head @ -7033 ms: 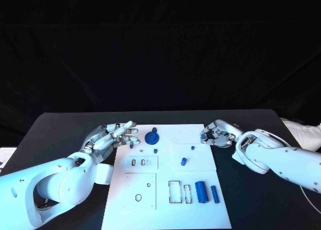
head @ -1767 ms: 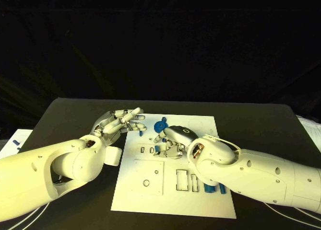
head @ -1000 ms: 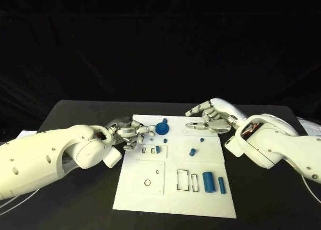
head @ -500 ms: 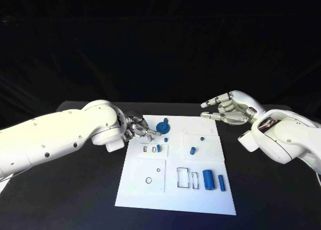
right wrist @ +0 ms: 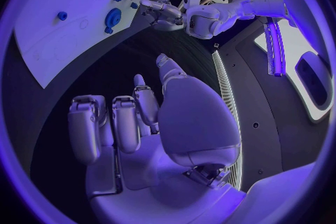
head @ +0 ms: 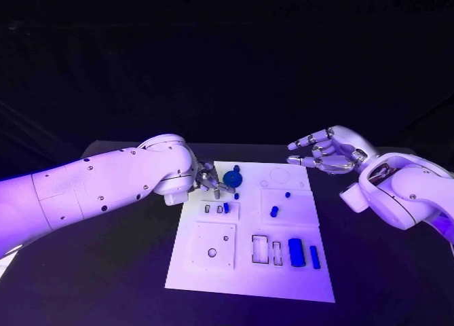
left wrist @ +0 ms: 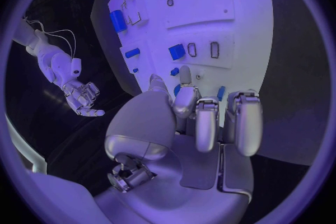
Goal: Assemble the parts on the task board
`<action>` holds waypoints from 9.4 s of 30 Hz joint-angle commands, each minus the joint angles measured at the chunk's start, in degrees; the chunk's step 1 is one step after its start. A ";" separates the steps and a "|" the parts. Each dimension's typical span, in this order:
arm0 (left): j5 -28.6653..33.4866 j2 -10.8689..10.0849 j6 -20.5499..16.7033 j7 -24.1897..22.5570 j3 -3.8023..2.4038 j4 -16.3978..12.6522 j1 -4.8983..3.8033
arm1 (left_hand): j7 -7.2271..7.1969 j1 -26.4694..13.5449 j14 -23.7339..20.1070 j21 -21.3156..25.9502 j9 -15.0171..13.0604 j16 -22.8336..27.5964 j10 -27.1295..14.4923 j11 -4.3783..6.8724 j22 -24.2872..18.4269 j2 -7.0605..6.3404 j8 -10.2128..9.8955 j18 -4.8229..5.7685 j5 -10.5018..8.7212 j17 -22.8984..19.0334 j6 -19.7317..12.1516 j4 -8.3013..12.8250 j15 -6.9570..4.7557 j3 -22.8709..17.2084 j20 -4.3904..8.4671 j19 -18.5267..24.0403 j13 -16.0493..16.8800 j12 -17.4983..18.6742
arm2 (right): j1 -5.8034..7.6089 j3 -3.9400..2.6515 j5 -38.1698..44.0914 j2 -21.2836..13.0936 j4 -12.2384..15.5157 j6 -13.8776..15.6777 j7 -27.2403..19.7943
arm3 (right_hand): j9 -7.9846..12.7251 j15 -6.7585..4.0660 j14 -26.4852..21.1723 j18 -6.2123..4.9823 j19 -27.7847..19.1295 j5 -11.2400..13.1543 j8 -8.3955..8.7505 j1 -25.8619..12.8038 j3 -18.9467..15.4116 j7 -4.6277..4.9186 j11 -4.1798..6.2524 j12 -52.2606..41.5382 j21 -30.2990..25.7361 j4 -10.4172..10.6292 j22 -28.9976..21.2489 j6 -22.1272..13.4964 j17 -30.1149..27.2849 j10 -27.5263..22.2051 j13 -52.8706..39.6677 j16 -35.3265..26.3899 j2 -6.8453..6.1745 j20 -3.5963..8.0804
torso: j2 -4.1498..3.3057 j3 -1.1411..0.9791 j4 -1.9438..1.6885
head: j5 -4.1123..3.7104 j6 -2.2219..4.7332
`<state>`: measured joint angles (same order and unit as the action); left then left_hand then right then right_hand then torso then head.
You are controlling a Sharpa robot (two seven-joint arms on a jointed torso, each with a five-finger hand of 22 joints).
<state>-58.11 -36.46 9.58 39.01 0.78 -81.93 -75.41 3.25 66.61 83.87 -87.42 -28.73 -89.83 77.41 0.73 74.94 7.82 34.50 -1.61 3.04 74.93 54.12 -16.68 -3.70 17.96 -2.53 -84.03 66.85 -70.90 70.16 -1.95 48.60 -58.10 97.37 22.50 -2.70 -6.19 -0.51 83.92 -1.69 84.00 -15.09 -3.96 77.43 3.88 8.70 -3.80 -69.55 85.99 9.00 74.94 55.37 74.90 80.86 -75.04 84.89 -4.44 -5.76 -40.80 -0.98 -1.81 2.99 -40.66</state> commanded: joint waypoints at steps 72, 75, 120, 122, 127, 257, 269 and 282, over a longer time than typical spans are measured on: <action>-1.17 6.18 11.56 5.03 0.86 5.80 0.52 | -0.13 4.11 6.13 -0.39 -3.69 -0.17 0.42 0.13 10.59 1.14 2.07 0.60 1.42 15.07 -2.25 1.85 -0.39 -2.09 0.20 -3.63 0.82 -0.77 | -0.14 0.08 0.73 1.89 -1.56 -0.48 0.26 | -0.20 -0.04 4.06 -0.31 -0.32 -1.16 -0.33 0.48 -0.45 -0.14 0.29 -0.23 -0.27 -0.37 7.31 0.68 6.23 0.00 -2.25 -0.28 0.65 -0.14 | -0.10 0.08 0.02 | 0.59 -1.59; -1.16 6.19 11.69 5.04 0.86 5.79 0.53 | -0.14 4.24 6.13 -0.41 -3.75 -0.17 0.44 0.13 10.62 1.13 2.09 0.61 1.43 15.07 -2.28 1.92 -0.40 -2.20 0.21 -3.65 0.85 -0.79 | -0.15 0.08 0.73 1.91 -1.57 -0.49 0.25 | -0.22 -0.05 4.04 -0.32 -0.33 -1.31 -0.32 0.50 -0.53 -0.15 0.29 -0.20 -0.29 -0.37 7.30 0.70 6.16 0.00 -2.22 -0.33 0.70 -0.13 | -0.11 0.07 0.03 | 0.58 -1.66; 0.83 1.28 0.42 3.37 0.78 0.71 0.79 | -0.15 4.66 6.13 -0.32 -9.49 -0.17 0.89 0.32 11.09 -12.65 1.73 0.64 4.37 15.07 -4.54 12.36 -0.51 -54.37 0.33 -3.71 1.01 0.51 | -0.24 0.12 0.34 2.25 -2.08 -1.27 0.14 | -0.25 -0.06 4.00 -0.38 -0.52 -1.39 -0.31 0.47 -0.61 -0.15 0.30 -0.07 -0.42 -0.33 7.06 0.74 5.97 -0.06 -2.12 -0.45 0.78 -0.12 | -0.09 -0.04 -0.09 | 0.57 -1.81; 0.10 0.60 -0.82 3.15 0.78 -0.06 1.03 | -0.15 4.47 6.13 -0.37 -9.62 -0.17 0.95 0.34 11.18 -12.76 1.81 0.66 4.37 15.07 -4.57 12.56 -0.52 -54.79 0.34 -3.76 1.07 0.45 | -0.25 0.13 0.32 2.26 -2.15 -1.30 0.12 | -0.25 -0.06 4.00 -0.38 -0.52 -1.39 -0.31 0.47 -0.61 -0.15 0.30 -0.07 -0.42 -0.33 7.06 0.74 5.97 -0.06 -2.12 -0.45 0.78 -0.12 | -0.08 -0.03 -0.12 | 0.57 -1.87; -2.65 -0.63 -3.27 2.59 0.78 -1.63 2.05 | -0.17 4.15 6.13 -0.57 -9.83 -0.17 1.15 0.36 11.55 -13.03 1.94 0.75 4.32 15.07 -4.55 12.89 -0.53 -55.42 0.36 -3.97 1.32 0.22 | -0.30 0.15 0.27 2.28 -2.26 -1.36 0.08 | -0.26 -0.06 3.99 -0.39 -0.56 -1.38 -0.32 0.41 -0.66 -0.14 0.29 -0.08 -0.45 -0.29 7.01 0.76 5.94 -0.05 -2.13 -0.48 0.82 -0.12 | -0.08 -0.05 -0.15 | 0.73 -1.95; -5.60 -2.90 -0.55 3.93 -2.54 -3.57 3.34 | -1.74 -11.90 6.13 -0.54 -14.18 -0.17 2.29 1.58 12.14 -13.73 2.76 0.82 3.49 15.07 -0.86 0.17 -1.76 -25.31 1.61 -4.24 2.53 -0.71 | -0.62 0.31 -0.74 2.09 -3.27 -2.63 -0.09 | -0.34 -0.07 3.65 -0.72 -1.61 -1.39 -0.16 0.01 -1.27 -0.14 0.29 0.88 -1.23 0.06 5.71 0.67 4.58 -0.53 -1.48 -1.40 1.01 -0.09 | -0.10 -0.03 -0.08 | 0.64 -2.21; -6.00 -1.96 5.61 4.12 -3.36 2.82 -1.49 | -0.02 -8.83 6.13 1.86 -12.36 -0.17 -1.29 0.07 9.10 -11.63 0.00 0.00 2.25 15.07 -4.11 0.11 -0.47 -20.51 0.42 -2.32 -1.45 2.78 | -0.95 0.37 -0.77 2.45 -4.00 -2.22 -0.17 | -0.27 -0.05 3.63 -0.73 -1.65 -1.48 0.11 -0.02 -1.62 -0.06 0.24 1.04 -1.30 0.12 5.65 0.15 4.52 -0.61 -1.36 -1.50 1.00 -0.09 | -0.15 0.11 -0.06 | 0.79 -1.83; -10.48 3.78 6.31 2.23 -3.10 13.26 -1.56 | 0.62 -4.75 6.13 1.37 -9.08 -0.17 -1.03 -0.51 9.91 -10.04 -2.68 0.19 2.52 15.07 -3.54 0.10 0.11 -18.61 -0.23 -2.83 -1.35 2.21 | -1.14 0.38 -0.72 3.00 -4.18 -2.28 -0.21 | -0.27 -0.05 3.65 -0.74 -1.65 -1.52 0.15 0.05 -1.62 -0.05 0.23 1.03 -1.31 0.10 5.64 0.07 4.57 -0.61 -1.36 -1.48 1.07 -0.09 | -0.44 0.24 0.11 | 1.32 -1.60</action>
<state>-66.88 -33.11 14.24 39.98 -2.37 -69.28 -77.11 3.88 61.36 84.06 -85.82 -37.84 -89.83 76.06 0.20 74.90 -2.12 32.05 -1.30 5.52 74.91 50.07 -16.59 -3.88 -1.10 -2.35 -84.02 65.44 -68.55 69.09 -1.58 47.78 -55.20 93.21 20.66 -2.50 -6.47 -0.51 83.92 -1.70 82.76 -16.31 -3.96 77.43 2.53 8.67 -3.59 -68.87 84.94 9.08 74.93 55.80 74.91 80.66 -75.05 83.78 -3.84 -5.75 -41.11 -0.80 -1.79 4.21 -42.31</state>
